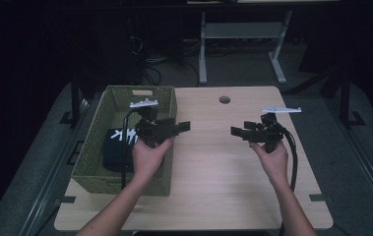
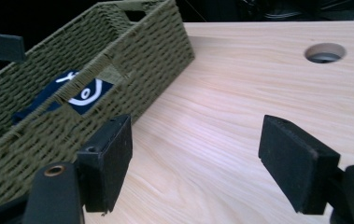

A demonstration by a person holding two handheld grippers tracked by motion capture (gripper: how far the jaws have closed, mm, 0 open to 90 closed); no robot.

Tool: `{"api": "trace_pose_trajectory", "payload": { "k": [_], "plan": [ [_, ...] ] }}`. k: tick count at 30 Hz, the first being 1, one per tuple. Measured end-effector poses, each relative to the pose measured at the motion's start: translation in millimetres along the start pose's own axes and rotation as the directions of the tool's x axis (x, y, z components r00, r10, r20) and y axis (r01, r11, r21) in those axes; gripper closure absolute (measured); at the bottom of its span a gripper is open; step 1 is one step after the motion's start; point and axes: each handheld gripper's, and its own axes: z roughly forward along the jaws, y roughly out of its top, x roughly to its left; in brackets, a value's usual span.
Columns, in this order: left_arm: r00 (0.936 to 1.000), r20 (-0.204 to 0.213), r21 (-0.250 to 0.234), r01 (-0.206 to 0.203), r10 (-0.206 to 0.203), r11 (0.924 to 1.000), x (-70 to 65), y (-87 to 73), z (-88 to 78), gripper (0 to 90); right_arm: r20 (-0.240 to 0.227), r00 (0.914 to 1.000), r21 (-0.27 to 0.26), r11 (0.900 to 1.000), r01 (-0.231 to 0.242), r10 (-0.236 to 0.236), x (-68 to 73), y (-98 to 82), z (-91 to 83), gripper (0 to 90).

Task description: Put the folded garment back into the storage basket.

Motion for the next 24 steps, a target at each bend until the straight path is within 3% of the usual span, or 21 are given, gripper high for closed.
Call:
{"api": "trace_pose_trajectory", "payload": {
  "k": [12,24],
  "plan": [
    [0.9996,0.021,0.016,-0.020,0.020,0.9997,-16.1,-4.1,22.0,20.2,0.061,0.9982,-0.004,1.000,-0.002,0.002,-22.8,-10.9,-21.8,25.0],
    [0.9979,0.049,0.018,-0.042,0.041,0.9990,-30.3,-8.7,35.8,20.2,0.087,0.9958,0.001,1.000,-0.027,0.027,-40.6,-23.6,-36.2,24.9]
  ]
}}
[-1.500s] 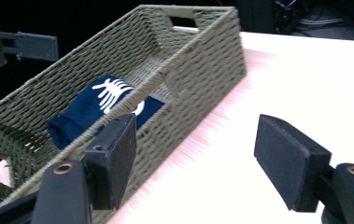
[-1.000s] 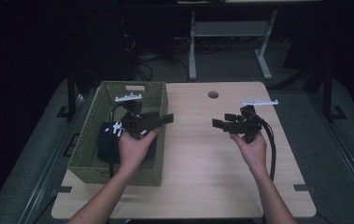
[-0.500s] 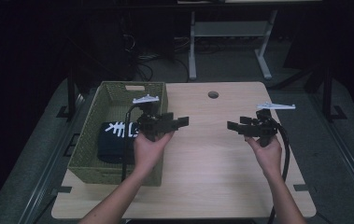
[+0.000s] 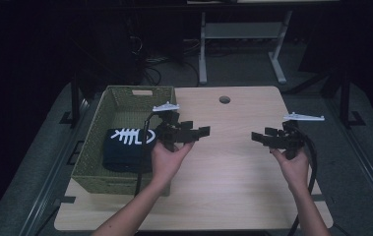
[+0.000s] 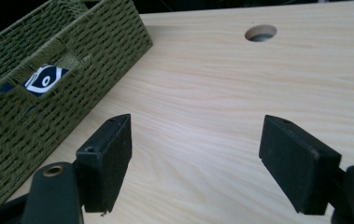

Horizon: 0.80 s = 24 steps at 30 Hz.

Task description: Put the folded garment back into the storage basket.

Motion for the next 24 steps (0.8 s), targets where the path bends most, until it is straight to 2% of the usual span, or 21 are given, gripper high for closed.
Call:
{"api": "trace_pose_trajectory", "payload": {
  "k": [9,15,21,24],
  "plan": [
    [0.9990,0.043,0.007,-0.015,0.015,0.9999,-11.4,-7.6,14.9,20.2,0.032,0.9994,0.009,1.000,-0.013,0.012,-15.3,-13.3,-12.7,24.3],
    [0.9975,0.056,0.025,-0.043,0.042,0.9987,-18.7,-17.3,22.1,20.2,0.051,0.9983,0.023,0.999,-0.030,0.029,-25.1,-25.0,-18.7,24.2],
    [0.9965,0.070,0.020,-0.047,0.045,0.9987,-24.1,-26.2,26.7,20.3,0.071,0.9963,0.025,0.998,-0.050,0.049,-34.2,-38.4,-25.3,24.2],
    [0.9948,0.098,0.023,-0.029,0.027,0.9993,-27.6,-35.4,30.7,20.6,0.079,0.9954,0.027,0.998,-0.056,0.054,-38.0,-44.1,-27.7,24.2]
  ]
}}
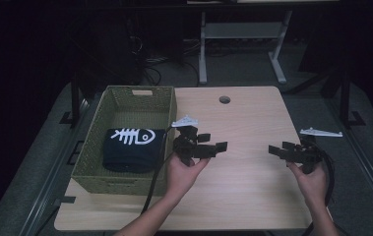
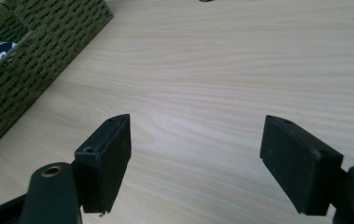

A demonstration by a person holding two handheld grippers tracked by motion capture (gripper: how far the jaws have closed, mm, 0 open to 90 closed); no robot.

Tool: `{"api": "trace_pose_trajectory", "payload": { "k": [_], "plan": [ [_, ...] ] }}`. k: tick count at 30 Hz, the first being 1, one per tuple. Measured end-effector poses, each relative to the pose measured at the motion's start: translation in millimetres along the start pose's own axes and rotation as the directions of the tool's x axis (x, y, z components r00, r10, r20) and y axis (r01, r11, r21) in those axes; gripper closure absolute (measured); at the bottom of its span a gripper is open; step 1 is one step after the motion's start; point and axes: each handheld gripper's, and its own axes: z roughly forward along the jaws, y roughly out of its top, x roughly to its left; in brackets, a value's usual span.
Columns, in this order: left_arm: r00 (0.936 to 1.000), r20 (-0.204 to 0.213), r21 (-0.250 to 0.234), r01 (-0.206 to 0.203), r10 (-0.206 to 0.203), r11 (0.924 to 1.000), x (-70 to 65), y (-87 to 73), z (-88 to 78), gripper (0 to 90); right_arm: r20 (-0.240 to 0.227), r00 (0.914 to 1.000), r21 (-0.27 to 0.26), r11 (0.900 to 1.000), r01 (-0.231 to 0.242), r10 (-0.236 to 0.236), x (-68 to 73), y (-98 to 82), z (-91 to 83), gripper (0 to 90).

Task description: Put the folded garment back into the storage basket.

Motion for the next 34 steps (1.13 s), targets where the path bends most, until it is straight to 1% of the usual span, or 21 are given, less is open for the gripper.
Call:
{"api": "trace_pose_trajectory", "payload": {
  "k": [1,3,6,8,9,11,14,16,17,19,21,23,25,26,28,29,30,31,32,33,34],
  "plan": [
    [1.0000,-0.001,0.007,-0.008,0.008,0.9999,-2.3,-2.7,1.9,20.8,0.003,1.0000,0.002,1.000,-0.001,0.001,-1.4,-1.6,-0.7,24.2],
    [0.9998,0.016,0.012,-0.015,0.015,0.9998,-5.6,-7.6,5.3,20.8,0.007,0.9999,-0.003,1.000,-0.009,0.009,-3.7,-5.2,-2.7,24.2],
    [0.9994,0.027,0.032,-0.025,0.024,0.9992,-9.4,-14.4,11.7,20.8,0.012,0.9998,0.005,1.000,-0.015,0.015,-6.8,-10.0,-4.3,23.9],
    [0.9992,0.028,0.044,-0.029,0.028,0.9986,-10.7,-19.6,15.3,20.8,0.013,0.9998,0.011,1.000,-0.013,0.013,-8.0,-13.7,-5.0,23.9],
    [0.9992,0.028,0.044,-0.029,0.028,0.9986,-10.7,-19.6,15.3,20.8,0.013,0.9998,0.011,1.000,-0.013,0.013,-8.0,-13.7,-5.0,23.9],
    [0.9990,0.036,0.053,-0.028,0.027,0.9982,-12.0,-27.3,19.3,21.0,0.033,0.9995,0.018,1.000,0.003,-0.003,-8.5,-20.2,-7.0,23.9],
    [0.9986,0.037,0.060,-0.039,0.037,0.9975,-13.8,-35.8,22.2,21.3,0.039,0.9992,0.016,1.000,0.006,-0.007,-9.3,-26.3,-9.9,23.9],
    [0.9981,0.039,0.066,-0.051,0.048,0.9965,-15.0,-42.5,22.8,21.3,0.036,0.9994,0.015,1.000,-0.004,0.004,-9.8,-31.0,-12.1,23.8],
    [0.9982,0.038,0.067,-0.048,0.046,0.9966,-15.9,-45.7,22.9,21.3,0.035,0.9994,0.012,1.000,0.000,0.000,-9.8,-33.7,-13.7,23.8],
    [0.9980,0.056,0.065,-0.032,0.029,0.9973,-15.5,-53.7,21.4,21.3,0.041,0.9992,0.011,1.000,0.005,-0.006,-8.8,-39.6,-17.5,23.8],
    [0.9978,0.061,0.070,-0.028,0.024,0.9971,-15.3,-59.7,19.3,21.3,0.047,0.9988,0.007,1.000,0.014,-0.014,-7.8,-44.4,-20.6,23.8],
    [0.9979,0.062,0.070,-0.019,0.014,0.9974,-14.4,-66.4,16.2,21.3,0.043,0.9989,-0.003,1.000,0.017,-0.017,-6.2,-49.4,-23.5,23.6],
    [0.9978,0.059,0.075,-0.034,0.030,0.9966,-13.2,-73.0,12.7,21.3,0.041,0.9989,-0.009,1.000,0.025,-0.025,-3.4,-55.0,-26.2,22.8],
    [0.9978,0.061,0.074,-0.030,0.025,0.9968,-13.4,-76.7,11.2,21.3,0.037,0.9989,-0.014,0.999,0.031,-0.030,-1.6,-58.4,-27.4,22.5],
    [0.9974,0.065,0.067,-0.038,0.033,0.9970,-15.7,-85.3,7.8,21.3,0.021,0.9984,-0.037,0.998,0.053,-0.053,3.6,-66.4,-30.8,22.2],
    [0.9972,0.064,0.059,-0.042,0.038,0.9974,-17.6,-90.0,5.4,21.3,0.008,0.9975,-0.049,0.996,0.070,-0.070,7.5,-70.6,-32.8,21.4],
    [0.9962,0.075,0.049,-0.047,0.043,0.9977,-20.1,-95.6,3.3,21.3,0.001,0.9953,-0.060,0.993,0.097,-0.097,11.8,-74.3,-34.7,20.5],
    [0.9955,0.076,0.056,-0.061,0.057,0.9966,-21.9,-98.4,1.8,21.3,-0.005,0.9904,-0.074,0.988,0.138,-0.138,17.2,-79.3,-36.7,18.7],
    [0.9939,0.065,0.053,-0.092,0.089,0.9944,-25.4,-103.2,-0.6,21.3,-0.009,0.9862,-0.084,0.983,0.164,-0.165,20.5,-82.3,-37.6,18.3],
    [0.9930,0.060,0.049,-0.105,0.101,0.9933,-27.1,-105.6,-2.1,21.3,-0.006,0.9789,-0.091,0.975,0.203,-0.204,25.5,-87.1,-39.1,18.1],
    [0.9915,0.063,0.048,-0.117,0.114,0.9920,-28.1,-108.2,-4.0,21.3,-0.013,0.9754,-0.095,0.971,0.218,-0.220,27.7,-89.6,-39.5,17.9]
  ]
}}
